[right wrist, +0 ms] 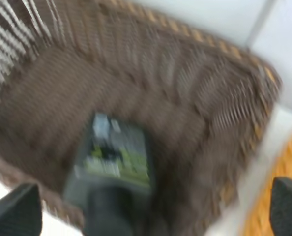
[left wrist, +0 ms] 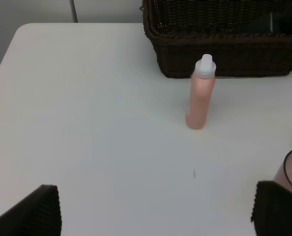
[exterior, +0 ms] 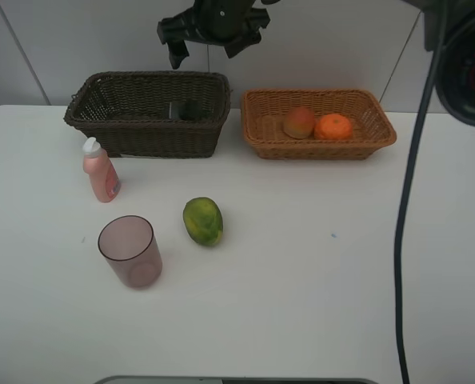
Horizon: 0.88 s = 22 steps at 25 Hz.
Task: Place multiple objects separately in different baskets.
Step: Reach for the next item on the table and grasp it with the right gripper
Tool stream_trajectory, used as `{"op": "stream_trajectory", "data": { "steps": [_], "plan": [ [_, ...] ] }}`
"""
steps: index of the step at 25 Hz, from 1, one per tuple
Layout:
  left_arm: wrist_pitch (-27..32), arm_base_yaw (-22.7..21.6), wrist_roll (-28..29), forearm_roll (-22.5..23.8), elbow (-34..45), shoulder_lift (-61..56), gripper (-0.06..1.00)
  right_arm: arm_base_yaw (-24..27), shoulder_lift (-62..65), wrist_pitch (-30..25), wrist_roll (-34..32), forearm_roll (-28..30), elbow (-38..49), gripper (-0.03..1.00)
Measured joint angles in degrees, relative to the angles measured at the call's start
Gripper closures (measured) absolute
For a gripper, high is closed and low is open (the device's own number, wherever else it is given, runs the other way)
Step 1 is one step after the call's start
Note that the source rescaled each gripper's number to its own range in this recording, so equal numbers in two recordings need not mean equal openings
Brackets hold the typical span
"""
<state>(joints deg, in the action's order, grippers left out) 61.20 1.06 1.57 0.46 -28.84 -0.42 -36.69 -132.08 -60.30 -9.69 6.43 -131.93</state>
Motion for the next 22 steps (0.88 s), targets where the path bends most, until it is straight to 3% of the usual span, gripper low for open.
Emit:
{"op": "stream_trajectory", "data": {
  "steps": [3,5,13,22],
  "plan": [
    [0.00,0.00,0.00,0.00,0.00,0.00,-0.05,-1.64,1.38,-7.96,0.00,1.23,0.00,0.02],
    [0.00,0.00,0.00,0.00,0.00,0.00,-0.05,-3.20,2.33,-9.21,0.00,2.47,0.05,0.02],
    [0.00,0.00,0.00,0.00,0.00,0.00,-0.05,-8.34,8.00,-9.54,0.00,4.00,7.77,0.02],
    [0.00,0.00,0.00,0.00,0.00,0.00,-0.05,-9.46,13.42,-9.43,-1.87,4.05,24.74,0.02]
  ]
}}
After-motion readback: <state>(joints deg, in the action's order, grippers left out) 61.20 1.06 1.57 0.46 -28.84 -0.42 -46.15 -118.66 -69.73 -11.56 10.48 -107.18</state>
